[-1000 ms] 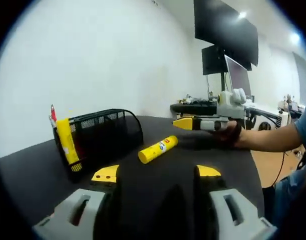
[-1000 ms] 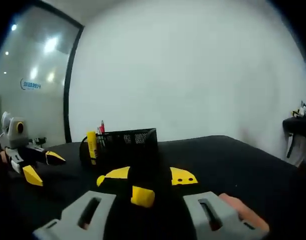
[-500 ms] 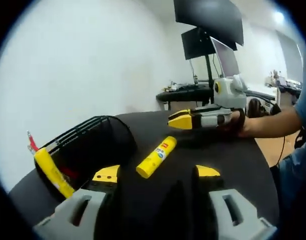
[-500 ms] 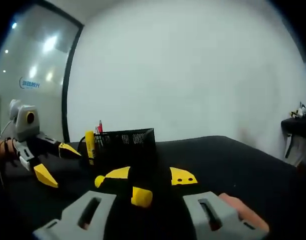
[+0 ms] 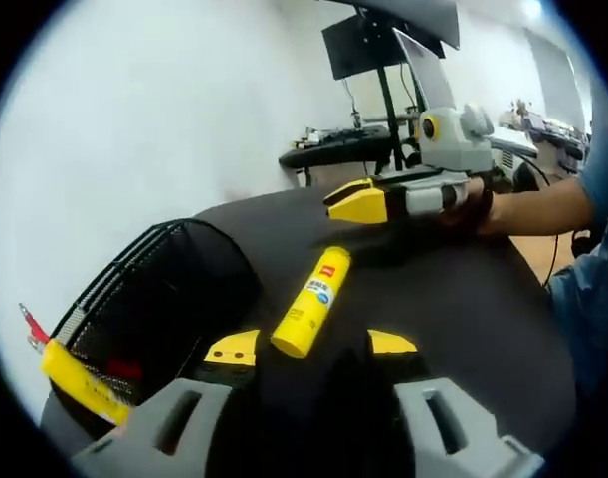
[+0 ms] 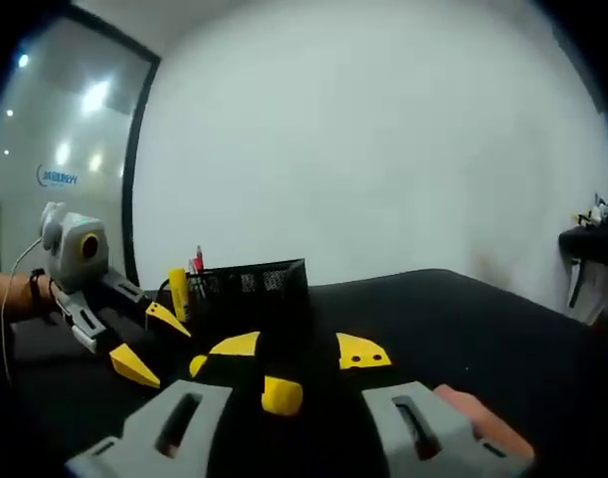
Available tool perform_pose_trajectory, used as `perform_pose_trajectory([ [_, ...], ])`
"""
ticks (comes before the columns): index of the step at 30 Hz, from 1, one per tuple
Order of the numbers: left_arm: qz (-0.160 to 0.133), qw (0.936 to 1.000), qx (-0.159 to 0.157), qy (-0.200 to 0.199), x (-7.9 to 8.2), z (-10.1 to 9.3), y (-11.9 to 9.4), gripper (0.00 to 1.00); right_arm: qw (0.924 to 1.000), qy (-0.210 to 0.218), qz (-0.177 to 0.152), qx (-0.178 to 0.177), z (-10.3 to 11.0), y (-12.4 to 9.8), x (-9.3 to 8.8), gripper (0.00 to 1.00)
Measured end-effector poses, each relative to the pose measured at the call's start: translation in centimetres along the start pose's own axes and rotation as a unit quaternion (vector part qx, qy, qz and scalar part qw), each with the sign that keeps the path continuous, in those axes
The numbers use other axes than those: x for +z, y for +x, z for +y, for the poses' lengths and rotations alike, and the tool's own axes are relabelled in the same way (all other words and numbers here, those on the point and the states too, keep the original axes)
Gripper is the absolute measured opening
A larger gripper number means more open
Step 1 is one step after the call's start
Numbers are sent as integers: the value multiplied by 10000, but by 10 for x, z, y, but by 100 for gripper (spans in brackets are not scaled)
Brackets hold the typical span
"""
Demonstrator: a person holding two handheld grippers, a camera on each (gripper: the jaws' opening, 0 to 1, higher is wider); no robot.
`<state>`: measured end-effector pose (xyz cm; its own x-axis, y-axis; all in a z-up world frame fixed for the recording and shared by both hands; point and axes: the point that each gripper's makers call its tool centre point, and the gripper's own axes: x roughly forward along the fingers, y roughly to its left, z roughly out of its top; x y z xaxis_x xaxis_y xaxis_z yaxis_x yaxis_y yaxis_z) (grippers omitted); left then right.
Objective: Pick up pens and glue sticks and place them into the holder.
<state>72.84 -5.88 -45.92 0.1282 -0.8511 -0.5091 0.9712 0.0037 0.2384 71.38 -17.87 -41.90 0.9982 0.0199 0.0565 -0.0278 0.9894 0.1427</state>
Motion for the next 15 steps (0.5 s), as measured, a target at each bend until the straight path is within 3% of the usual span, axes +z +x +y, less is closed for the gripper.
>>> perform_pose_trajectory([
  [9,228,9992,-190,250,-2,-1,15,35,9999,124,-40,-37,-3,0,1,24],
  [15,319,9986,-380,164,-6,5,24,34,9998,199,-60,-39,-5,0,2,23],
])
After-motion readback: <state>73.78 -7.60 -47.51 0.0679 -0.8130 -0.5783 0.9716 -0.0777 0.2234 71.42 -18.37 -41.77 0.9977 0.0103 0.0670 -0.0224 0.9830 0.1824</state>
